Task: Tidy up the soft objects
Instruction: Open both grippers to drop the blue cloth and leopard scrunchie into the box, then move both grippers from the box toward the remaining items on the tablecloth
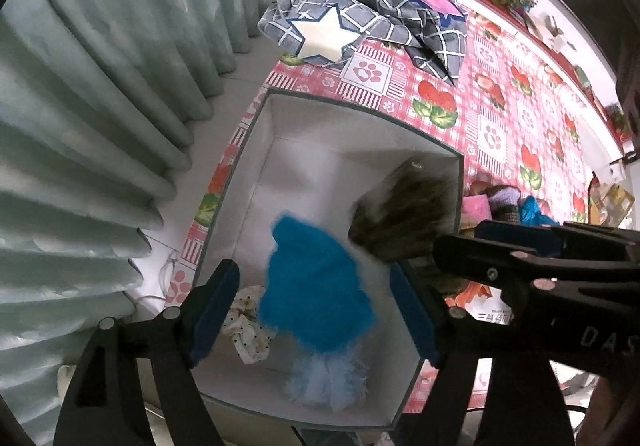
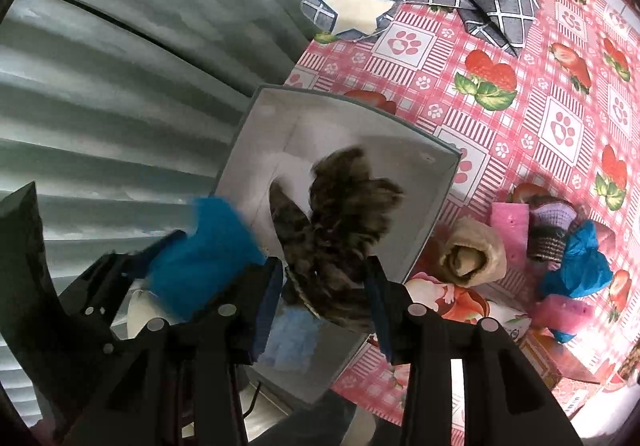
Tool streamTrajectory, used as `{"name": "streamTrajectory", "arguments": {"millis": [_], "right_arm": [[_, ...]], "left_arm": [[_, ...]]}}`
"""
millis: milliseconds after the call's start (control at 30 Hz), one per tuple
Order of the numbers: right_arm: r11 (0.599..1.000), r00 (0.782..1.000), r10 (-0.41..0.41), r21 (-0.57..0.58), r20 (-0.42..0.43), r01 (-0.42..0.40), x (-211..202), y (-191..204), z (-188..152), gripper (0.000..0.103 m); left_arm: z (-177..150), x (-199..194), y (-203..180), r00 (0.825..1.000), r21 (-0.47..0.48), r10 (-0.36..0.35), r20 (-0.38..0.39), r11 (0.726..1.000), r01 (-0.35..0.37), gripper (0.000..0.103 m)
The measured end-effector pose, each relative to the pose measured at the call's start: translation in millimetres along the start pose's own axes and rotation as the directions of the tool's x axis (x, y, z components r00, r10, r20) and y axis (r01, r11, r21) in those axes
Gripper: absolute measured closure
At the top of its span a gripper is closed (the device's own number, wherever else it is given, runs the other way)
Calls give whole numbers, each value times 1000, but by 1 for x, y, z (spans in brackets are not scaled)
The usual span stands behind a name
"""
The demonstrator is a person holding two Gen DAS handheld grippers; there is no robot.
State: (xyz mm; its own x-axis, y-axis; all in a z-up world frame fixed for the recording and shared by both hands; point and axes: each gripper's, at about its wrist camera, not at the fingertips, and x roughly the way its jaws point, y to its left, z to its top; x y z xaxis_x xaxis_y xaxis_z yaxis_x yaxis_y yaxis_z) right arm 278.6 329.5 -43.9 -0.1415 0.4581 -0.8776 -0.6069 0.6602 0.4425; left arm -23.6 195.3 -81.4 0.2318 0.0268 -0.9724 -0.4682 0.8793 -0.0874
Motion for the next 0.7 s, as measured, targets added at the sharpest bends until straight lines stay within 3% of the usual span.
{"name": "streamTrajectory", "arguments": {"millis": [67, 100, 133, 200, 267, 700], "right_arm": [[1000, 1000, 3, 12, -1, -3, -1, -1, 1, 59], [1000, 1000, 6, 12, 0, -6, -2, 0, 1, 51], [1000, 1000, 6, 9, 4, -6, -3, 1, 1, 29], [1000, 1000, 9, 23, 20, -10, -7, 2, 0, 2], [999, 999, 24, 29, 30, -25, -10, 3, -1, 1], [993, 998, 16, 119, 63, -23, -40, -21, -10, 1]], "left_arm": [[0, 3, 1, 1000, -11, -6, -23, 1000, 6, 22], [-1, 3, 0, 1000, -14, -9, -24, 1000, 9, 22], [-2, 3, 0, 1000, -17, -14, -19, 1000, 14, 20], [-3, 1, -1, 1000, -22, -17, -3, 1000, 17, 16], [-4, -1, -1, 1000, -29, -10, 5, 1000, 11, 1], [-1, -12, -11, 999, -19, -35, 24, 999, 35, 0]]}}
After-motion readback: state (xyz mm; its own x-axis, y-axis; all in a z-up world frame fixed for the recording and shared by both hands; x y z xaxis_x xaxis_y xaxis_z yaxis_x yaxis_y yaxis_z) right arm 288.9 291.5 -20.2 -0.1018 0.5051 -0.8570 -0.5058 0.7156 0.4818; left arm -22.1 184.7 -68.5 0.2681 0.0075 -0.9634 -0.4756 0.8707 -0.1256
